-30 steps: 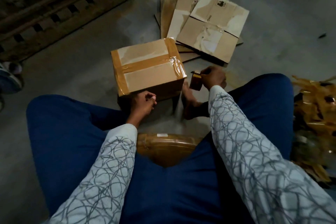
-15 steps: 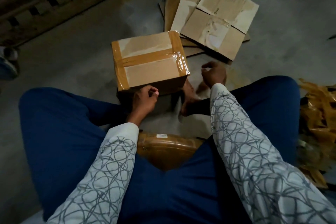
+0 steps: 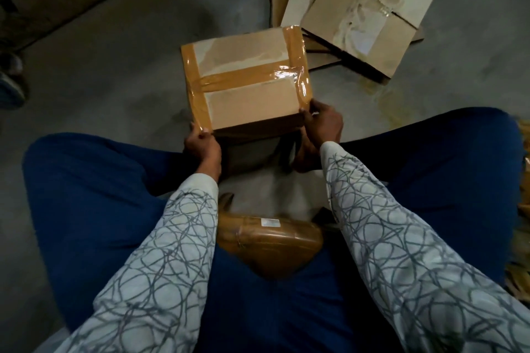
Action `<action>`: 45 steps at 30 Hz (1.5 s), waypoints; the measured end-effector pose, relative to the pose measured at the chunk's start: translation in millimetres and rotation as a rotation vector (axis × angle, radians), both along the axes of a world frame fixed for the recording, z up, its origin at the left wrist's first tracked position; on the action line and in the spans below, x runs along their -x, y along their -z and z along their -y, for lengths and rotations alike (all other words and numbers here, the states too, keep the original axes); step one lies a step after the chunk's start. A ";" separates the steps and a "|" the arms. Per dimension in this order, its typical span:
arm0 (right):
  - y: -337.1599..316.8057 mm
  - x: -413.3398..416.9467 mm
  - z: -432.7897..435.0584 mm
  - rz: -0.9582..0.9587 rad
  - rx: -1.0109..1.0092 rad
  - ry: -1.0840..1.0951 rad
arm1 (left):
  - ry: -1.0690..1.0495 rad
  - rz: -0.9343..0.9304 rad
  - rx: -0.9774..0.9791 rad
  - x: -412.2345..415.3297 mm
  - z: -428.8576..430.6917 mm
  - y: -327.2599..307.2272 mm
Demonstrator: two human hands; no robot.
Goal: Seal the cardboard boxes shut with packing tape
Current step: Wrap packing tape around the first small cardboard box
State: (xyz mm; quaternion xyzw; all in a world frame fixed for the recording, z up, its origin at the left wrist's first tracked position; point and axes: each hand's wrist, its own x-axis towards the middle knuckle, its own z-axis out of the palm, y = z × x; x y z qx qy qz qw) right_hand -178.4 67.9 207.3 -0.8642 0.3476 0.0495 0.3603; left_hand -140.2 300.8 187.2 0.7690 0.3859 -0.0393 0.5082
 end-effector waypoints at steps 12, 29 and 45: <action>2.0 -3.2 0.1 0.056 -0.180 0.417 | 0.188 -0.135 -0.258 -12.9 -8.2 5.7; 16.9 -38.8 3.3 0.063 -0.191 0.420 | 1.574 0.107 -0.629 2.9 131.8 13.6; 40.2 -95.4 20.5 0.154 -0.215 0.410 | 1.482 0.192 -0.775 -55.1 120.6 32.8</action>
